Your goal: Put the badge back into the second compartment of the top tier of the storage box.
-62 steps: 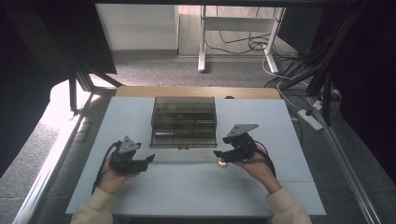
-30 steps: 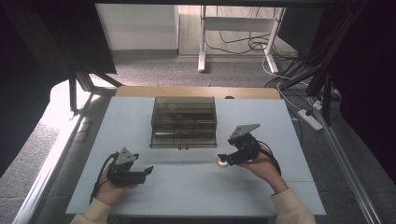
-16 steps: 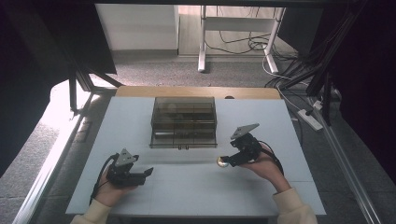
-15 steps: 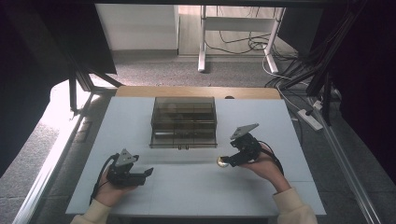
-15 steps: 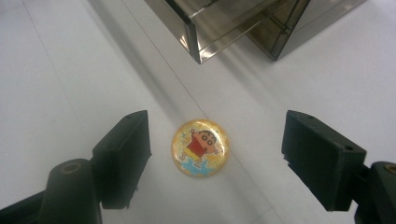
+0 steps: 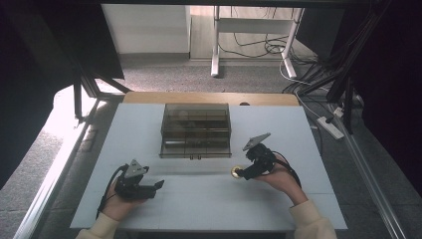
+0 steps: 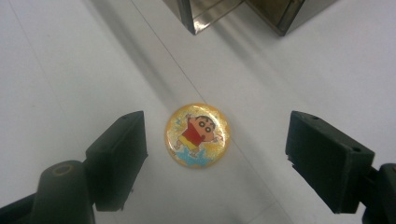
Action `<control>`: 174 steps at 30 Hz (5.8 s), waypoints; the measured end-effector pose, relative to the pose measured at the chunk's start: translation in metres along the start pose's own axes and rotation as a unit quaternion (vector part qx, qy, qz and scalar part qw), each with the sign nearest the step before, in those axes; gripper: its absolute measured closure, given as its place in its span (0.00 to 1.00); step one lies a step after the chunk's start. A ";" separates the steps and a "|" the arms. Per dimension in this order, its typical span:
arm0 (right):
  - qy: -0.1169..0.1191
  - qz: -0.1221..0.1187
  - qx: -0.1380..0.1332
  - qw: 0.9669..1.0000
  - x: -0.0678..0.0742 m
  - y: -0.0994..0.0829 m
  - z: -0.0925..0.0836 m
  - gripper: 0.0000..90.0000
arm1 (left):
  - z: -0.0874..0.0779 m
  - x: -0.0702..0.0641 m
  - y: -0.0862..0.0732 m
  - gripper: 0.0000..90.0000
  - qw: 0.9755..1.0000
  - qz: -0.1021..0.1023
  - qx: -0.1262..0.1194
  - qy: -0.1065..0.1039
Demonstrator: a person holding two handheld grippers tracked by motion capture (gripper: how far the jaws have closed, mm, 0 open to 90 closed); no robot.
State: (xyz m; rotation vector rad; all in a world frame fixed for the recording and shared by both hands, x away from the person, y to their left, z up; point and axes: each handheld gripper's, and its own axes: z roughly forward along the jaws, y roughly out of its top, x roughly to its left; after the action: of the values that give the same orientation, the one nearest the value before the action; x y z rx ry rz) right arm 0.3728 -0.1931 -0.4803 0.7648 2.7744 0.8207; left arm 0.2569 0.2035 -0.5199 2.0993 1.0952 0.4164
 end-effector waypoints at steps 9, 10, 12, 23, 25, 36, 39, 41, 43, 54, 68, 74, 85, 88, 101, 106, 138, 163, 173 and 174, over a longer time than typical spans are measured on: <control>-0.002 -0.013 0.025 1.000 0.009 0.002 0.014 0.21 | 0.001 -0.001 0.000 0.26 1.000 0.002 0.005 -0.003; -0.003 -0.014 0.027 1.000 0.010 0.002 0.015 0.21 | 0.001 -0.001 0.000 0.26 1.000 0.002 0.005 -0.003; -0.003 -0.014 0.030 0.999 0.011 0.002 0.017 0.21 | 0.001 -0.001 0.000 0.26 1.000 0.002 0.005 -0.003; -0.006 -0.012 0.039 0.999 0.012 0.000 0.027 0.21 | 0.003 -0.001 -0.001 0.26 1.000 0.007 0.011 -0.003; -0.007 -0.011 0.040 0.999 0.012 0.000 0.028 0.22 | 0.003 -0.001 -0.001 0.26 1.000 0.008 0.012 -0.003; -0.005 -0.014 0.054 0.998 0.013 -0.001 0.035 0.26 | 0.005 -0.002 -0.001 0.26 1.000 0.012 0.018 -0.006; -0.007 -0.015 0.055 0.998 0.013 -0.001 0.034 0.29 | 0.006 -0.002 -0.001 0.26 1.000 0.012 0.018 -0.006; -0.006 -0.020 0.054 0.998 0.014 0.000 0.034 0.34 | 0.006 -0.002 -0.001 0.26 1.000 0.012 0.019 -0.006; -0.004 -0.022 0.054 0.998 0.014 0.000 0.033 0.39 | 0.006 -0.003 -0.001 0.26 1.000 0.013 0.019 -0.006; -0.005 -0.023 0.051 0.998 0.014 0.000 0.031 0.52 | 0.006 -0.003 -0.001 0.26 1.000 0.014 0.019 -0.006; 0.019 0.011 -0.016 1.000 0.000 -0.001 0.010 0.79 | 0.006 -0.002 -0.001 0.26 1.000 0.014 0.020 -0.006; 0.019 0.004 0.029 0.999 0.004 -0.002 0.026 0.55 | 0.006 -0.002 -0.001 0.26 1.000 0.014 0.020 -0.006; -0.001 -0.010 0.060 0.998 0.016 0.002 0.034 0.31 | 0.006 -0.002 -0.001 0.26 1.000 0.014 0.020 -0.006; -0.009 -0.015 0.072 0.997 0.018 0.003 0.034 0.34 | 0.006 -0.002 -0.001 0.26 1.000 0.014 0.019 -0.006; 0.002 -0.020 0.076 0.997 0.018 0.005 0.031 0.53 | 0.006 -0.002 -0.001 0.26 1.000 0.013 0.019 -0.006; -0.004 0.005 0.021 1.000 0.007 0.004 0.015 0.86 | 0.006 -0.002 -0.001 0.26 1.000 0.012 0.019 -0.005; -0.051 0.045 0.079 0.995 0.034 0.014 0.038 0.52 | 0.007 -0.002 -0.001 0.26 1.000 0.012 0.020 -0.005; -0.010 0.035 0.059 0.998 0.021 0.009 0.027 0.52 | 0.005 0.000 -0.002 0.26 1.000 0.012 0.017 -0.003; -0.011 0.048 0.011 0.999 0.009 0.008 -0.001 0.52 | 0.005 0.000 -0.002 0.26 1.000 0.012 0.017 -0.003; -0.011 0.050 0.006 0.999 0.009 0.008 -0.004 0.52 | 0.005 0.000 -0.002 0.26 1.000 0.013 0.018 -0.003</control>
State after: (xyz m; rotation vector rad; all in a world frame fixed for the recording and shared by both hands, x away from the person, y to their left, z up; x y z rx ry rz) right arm 0.3675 -0.1848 -0.4727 0.9170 2.7436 0.8078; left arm 0.2588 0.2018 -0.5246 2.1460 1.0803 0.4043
